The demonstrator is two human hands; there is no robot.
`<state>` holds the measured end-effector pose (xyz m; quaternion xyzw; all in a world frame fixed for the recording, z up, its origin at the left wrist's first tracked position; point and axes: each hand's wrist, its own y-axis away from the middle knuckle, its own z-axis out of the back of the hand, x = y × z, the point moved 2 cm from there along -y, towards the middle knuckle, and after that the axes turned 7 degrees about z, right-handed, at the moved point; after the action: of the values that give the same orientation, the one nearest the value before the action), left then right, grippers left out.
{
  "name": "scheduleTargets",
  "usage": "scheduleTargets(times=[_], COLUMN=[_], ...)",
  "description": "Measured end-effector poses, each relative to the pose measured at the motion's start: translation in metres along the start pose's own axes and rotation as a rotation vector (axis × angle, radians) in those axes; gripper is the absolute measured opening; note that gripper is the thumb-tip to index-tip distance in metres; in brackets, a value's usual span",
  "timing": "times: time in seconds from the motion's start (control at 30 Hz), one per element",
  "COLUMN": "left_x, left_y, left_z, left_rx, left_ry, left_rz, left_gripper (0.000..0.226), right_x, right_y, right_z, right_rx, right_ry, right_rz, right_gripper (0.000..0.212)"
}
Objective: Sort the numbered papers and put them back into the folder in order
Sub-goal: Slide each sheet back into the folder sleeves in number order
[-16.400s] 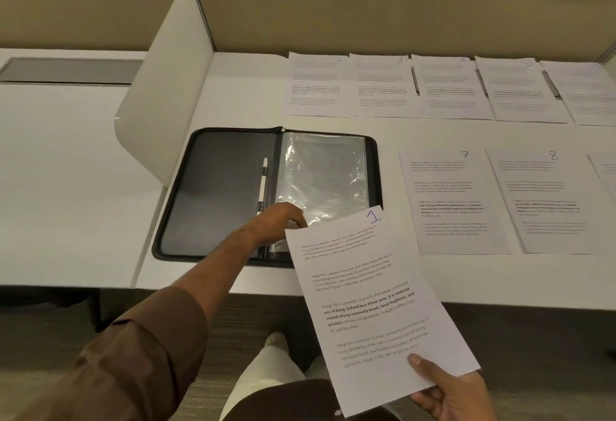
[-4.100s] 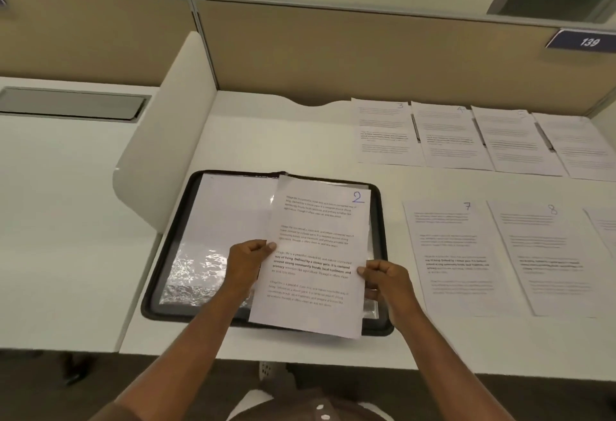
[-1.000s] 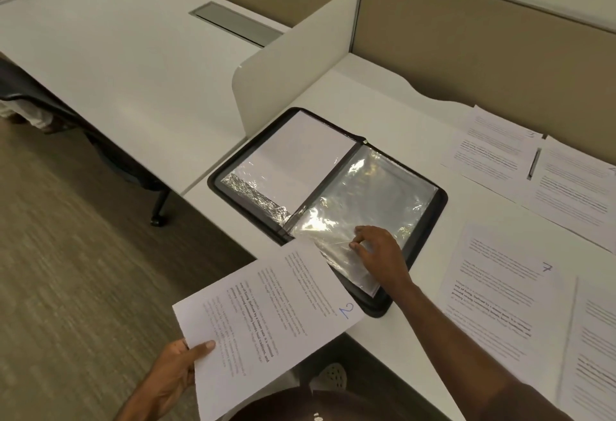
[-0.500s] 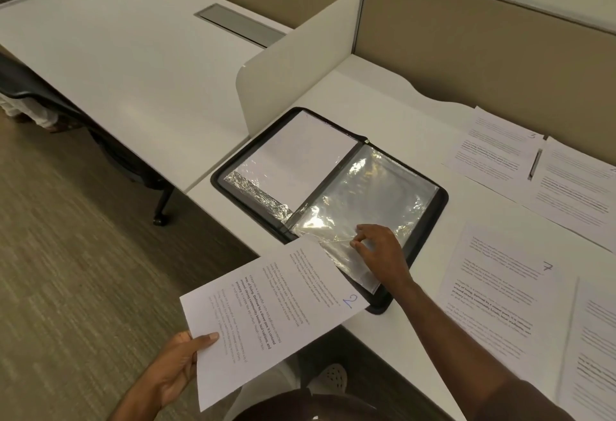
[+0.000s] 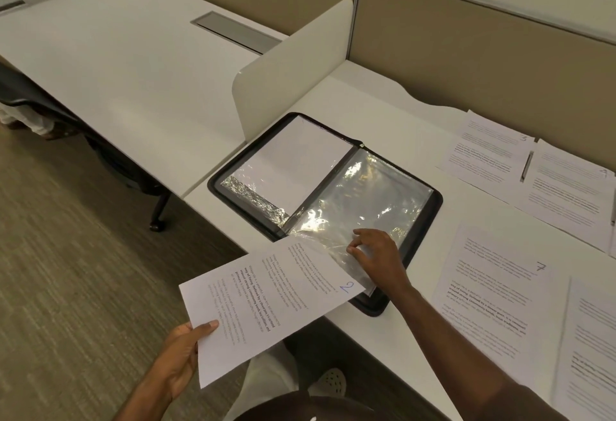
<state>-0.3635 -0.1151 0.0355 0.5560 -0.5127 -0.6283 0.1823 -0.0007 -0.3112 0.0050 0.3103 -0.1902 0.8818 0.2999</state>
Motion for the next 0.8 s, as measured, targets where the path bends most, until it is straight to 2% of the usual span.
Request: scheduleTargets(times=[0.13, 0.27, 0.37, 0.5, 0.67, 0.8], left_x=[0.006, 0.012, 0.016, 0.016, 0.017, 0.025], left_y=[0.009, 0.005, 0.004, 0.0, -0.001, -0.003], left_z=[-0.009, -0.014, -0.016, -0.016, -0.023, -0.025], left_rx=[-0.137, -0.238, -0.225, -0.113, -0.056, -0.1], left_ry=[0.008, -0.023, 0.057, 0.266, 0.304, 0.292], left_rz=[-0.131, -0.256, -0.239, -0.116, -0.072, -0.123], left_gripper=[0.012, 0.009, 0.008, 0.02, 0.023, 0.032], right_x=[0.002, 0.002, 0.001, -0.003, -0.004, -0.003], right_y=[0.003, 0.003, 0.003, 0.003, 0.003, 0.004], right_z=[0.001, 0.001, 0.0, -0.001, -0.002, -0.002], right_rx=[0.0, 0.0, 0.004, 0.015, 0.017, 0.016], right_ry=[-0.021, -0.028, -0.034, -0.057, -0.093, -0.104], right_rz=[-0.003, -0.011, -0.015, -0.018, -0.037, -0.046], right_gripper=[0.006, 0.007, 0.006, 0.006, 0.006, 0.006])
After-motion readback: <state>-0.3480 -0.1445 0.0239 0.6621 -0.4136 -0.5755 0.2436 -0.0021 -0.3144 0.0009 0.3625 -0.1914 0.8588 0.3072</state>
